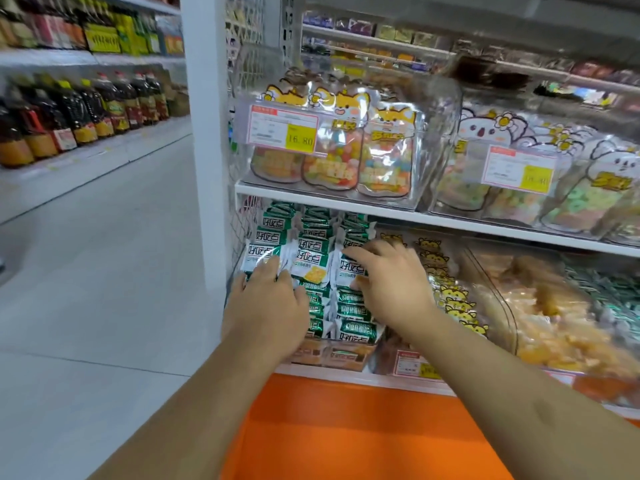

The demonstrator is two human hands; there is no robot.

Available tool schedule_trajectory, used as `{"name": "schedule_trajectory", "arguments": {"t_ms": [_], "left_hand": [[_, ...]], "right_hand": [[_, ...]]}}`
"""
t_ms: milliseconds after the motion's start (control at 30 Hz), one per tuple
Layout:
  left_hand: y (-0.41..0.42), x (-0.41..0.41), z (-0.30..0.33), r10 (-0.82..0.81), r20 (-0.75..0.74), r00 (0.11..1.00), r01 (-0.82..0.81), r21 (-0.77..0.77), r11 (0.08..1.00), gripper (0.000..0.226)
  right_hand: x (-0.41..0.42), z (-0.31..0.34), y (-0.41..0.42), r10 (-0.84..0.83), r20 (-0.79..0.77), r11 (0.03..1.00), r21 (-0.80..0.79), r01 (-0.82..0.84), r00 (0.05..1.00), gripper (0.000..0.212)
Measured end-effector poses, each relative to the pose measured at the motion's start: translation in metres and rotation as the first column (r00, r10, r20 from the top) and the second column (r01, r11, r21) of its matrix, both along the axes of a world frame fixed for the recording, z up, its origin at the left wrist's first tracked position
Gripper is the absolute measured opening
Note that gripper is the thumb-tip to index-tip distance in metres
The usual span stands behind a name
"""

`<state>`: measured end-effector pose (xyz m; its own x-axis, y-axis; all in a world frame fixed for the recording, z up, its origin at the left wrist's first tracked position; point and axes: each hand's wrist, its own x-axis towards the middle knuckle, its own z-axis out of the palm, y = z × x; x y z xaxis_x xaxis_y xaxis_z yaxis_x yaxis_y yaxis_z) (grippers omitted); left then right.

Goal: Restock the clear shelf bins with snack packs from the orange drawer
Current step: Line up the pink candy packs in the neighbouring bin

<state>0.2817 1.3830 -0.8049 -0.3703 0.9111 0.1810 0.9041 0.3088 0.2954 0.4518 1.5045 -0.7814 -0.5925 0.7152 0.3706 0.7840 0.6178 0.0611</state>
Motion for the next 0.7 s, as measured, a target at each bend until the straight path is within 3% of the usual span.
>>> {"name": "schedule_trajectory", "arguments": {"t_ms": [167,333,567,700], "left_hand": [[-0.001,0.004,0.003,0.007,-0.049,0.999,-0.008,-0.009,1.0,0.056],[-0.002,0.007,0.004,-0.12,-0.068,0.99,0.118,-0.031,0.993,0.052],[-0.002,0.005,-0.001,-0.106,-0.045,0.993,0.103,-0.06,0.993,0.056],[-0.001,0.003,-0.002,-0.102,-0.047,0.994,0.1,-0.053,0.994,0.056]], "right_hand": [[-0.005,-0.003,-0.014,-0.006,-0.005,0.999,0.032,0.006,1.0,0.059],[-0.016,0.003,-0.02,0.051,-0.073,0.999,0.001,-0.051,0.996,0.059],[-0.046,0.01,-0.013,0.034,-0.011,0.999,-0.034,-0.035,0.999,0.052],[-0.053,0.01,-0.012,0.019,-0.052,1.0,-0.001,-0.019,0.998,0.05]]}}
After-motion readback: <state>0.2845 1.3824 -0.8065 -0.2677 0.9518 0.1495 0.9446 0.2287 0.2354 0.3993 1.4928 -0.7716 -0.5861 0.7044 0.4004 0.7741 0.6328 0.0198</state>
